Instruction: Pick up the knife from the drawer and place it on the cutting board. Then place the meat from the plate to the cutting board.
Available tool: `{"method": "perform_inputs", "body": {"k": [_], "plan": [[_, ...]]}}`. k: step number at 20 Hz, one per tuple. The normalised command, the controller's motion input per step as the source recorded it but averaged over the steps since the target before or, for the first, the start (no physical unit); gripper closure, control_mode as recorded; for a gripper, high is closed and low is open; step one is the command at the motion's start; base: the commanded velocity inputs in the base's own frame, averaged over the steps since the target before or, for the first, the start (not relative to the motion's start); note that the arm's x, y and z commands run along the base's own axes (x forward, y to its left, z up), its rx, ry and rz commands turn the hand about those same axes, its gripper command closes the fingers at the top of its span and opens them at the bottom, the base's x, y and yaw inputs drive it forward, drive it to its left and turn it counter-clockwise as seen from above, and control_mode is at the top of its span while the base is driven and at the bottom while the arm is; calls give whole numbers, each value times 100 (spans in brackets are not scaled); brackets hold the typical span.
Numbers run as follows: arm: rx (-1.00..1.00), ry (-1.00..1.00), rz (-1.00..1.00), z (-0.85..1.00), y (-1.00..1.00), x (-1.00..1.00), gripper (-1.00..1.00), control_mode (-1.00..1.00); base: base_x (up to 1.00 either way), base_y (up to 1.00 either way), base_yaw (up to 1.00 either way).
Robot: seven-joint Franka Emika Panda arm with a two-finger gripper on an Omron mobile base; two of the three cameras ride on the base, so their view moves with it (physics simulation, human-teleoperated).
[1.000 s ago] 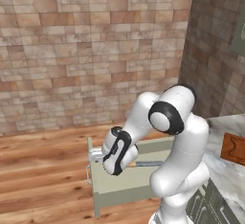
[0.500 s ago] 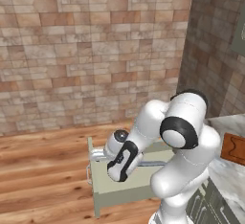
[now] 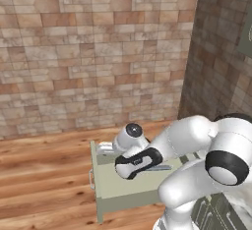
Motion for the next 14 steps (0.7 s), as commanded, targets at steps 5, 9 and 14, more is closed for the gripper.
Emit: {"method": "perform_inputs", "body": {"k": [5, 9, 14], "plan": [[0, 4, 0, 57, -45, 0, -100, -100, 0, 0, 0], [-1, 2, 0, 10, -47, -2, -100, -100, 0, 0, 0], [-3, 2, 4, -2, -49, -3, -100, -100, 0, 0, 0]]}}
